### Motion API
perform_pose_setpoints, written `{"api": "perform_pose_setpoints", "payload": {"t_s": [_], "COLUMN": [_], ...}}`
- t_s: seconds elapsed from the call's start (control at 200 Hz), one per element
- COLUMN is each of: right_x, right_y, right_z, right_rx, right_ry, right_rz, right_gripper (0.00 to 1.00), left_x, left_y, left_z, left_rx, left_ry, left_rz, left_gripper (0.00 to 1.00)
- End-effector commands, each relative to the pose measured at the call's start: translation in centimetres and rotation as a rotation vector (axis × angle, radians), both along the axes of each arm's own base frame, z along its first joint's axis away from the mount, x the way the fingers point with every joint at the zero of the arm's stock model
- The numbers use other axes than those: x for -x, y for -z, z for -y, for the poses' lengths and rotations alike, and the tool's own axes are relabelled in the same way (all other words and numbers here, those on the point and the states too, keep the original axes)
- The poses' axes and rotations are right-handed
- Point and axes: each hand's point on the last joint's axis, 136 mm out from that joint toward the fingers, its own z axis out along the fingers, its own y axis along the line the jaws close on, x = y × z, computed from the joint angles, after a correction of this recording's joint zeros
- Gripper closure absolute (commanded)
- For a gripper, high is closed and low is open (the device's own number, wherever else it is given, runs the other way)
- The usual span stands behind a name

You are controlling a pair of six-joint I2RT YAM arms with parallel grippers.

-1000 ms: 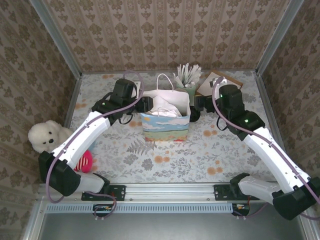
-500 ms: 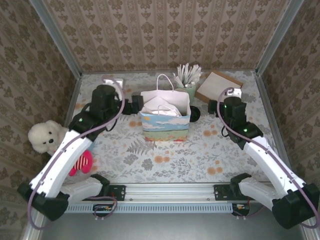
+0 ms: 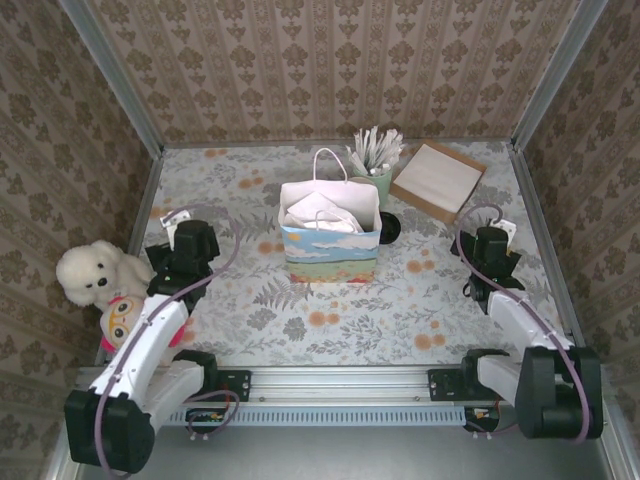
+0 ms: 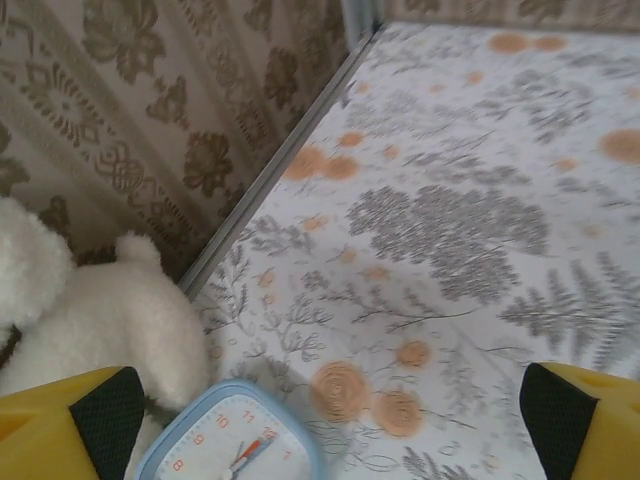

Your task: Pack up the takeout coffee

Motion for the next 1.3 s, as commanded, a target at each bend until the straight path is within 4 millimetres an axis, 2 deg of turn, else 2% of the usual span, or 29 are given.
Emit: {"api": "perform_pose_setpoints", "payload": {"t_s": [0.0,0.22,0.355,0.455,0.465,0.485,0.615,0.73,0.865,0.965,1.065,1.13,1.175,1.215,1.295], "right_x": [-2.3,-5.0,-6.9,-8.0,-8.0,-8.1,-7.6,-6.9,-7.2,-7.0,-7.7,-7.9,-7.9,-7.8,-7.9], "right_y": [-0.9,-1.3,-1.9,-2.8,-2.0,-1.7,-1.6,-1.3,-0.7,-0.6,-0.3,-0.3,-0.2,-0.2,-0.2], "right_z": [-1.3,-1.4,-1.9,-2.6,-2.7,-2.9,-5.7,-7.4,-9.0,-8.2,-5.8,-5.0,-5.0,-5.0,-5.0], "right_rx": [-0.036,-0.03,-0.026,-0.031,-0.032,-0.026,0.073,0.146,0.225,0.225,0.222,0.173,0.173,0.172,0.172], "right_ry": [-0.124,-0.185,-0.224,-0.257,-0.26,-0.269,-0.366,-0.422,-0.455,-0.406,-0.258,-0.246,-0.245,-0.245,-0.246], "right_rz": [0.097,0.144,0.206,0.251,0.229,0.219,0.271,0.317,0.3,0.291,0.229,0.233,0.234,0.232,0.229], "right_gripper": [0.0,0.0,0.01,0.0,0.0,0.0,0.0,0.0,0.0,0.0,0.0,0.0,0.0,0.0,0.0], "left_x": [-1.5,-2.3,-4.3,-6.4,-6.5,-6.9,-8.4,-8.8,-8.7,-9.0,-9.3,-9.1,-9.1,-9.0,-10.2], "left_y": [0.3,5.5,7.2,7.1,7.2,7.1,6.3,6.1,5.9,5.8,6.9,8.0,7.5,8.1,8.4], "left_z": [-1.1,-1.8,0.0,2.2,2.3,2.5,3.9,5.5,5.7,5.3,5.5,5.5,5.4,5.2,3.8], "left_rx": [-0.018,0.018,0.074,0.086,0.084,0.082,0.072,0.059,0.044,0.046,0.049,0.027,0.003,0.028,0.032], "left_ry": [0.005,0.042,0.177,0.319,0.327,0.344,0.439,0.546,0.566,0.546,0.558,0.546,0.538,0.524,0.435], "left_rz": [0.07,-0.025,-0.016,0.019,0.021,0.028,0.099,0.125,0.138,0.159,0.183,0.203,0.245,0.203,0.143], "left_gripper": [0.0,0.0,0.0,0.0,0.0,0.0,0.0,0.0,0.0,0.0,0.0,0.0,0.0,0.0,0.0]}}
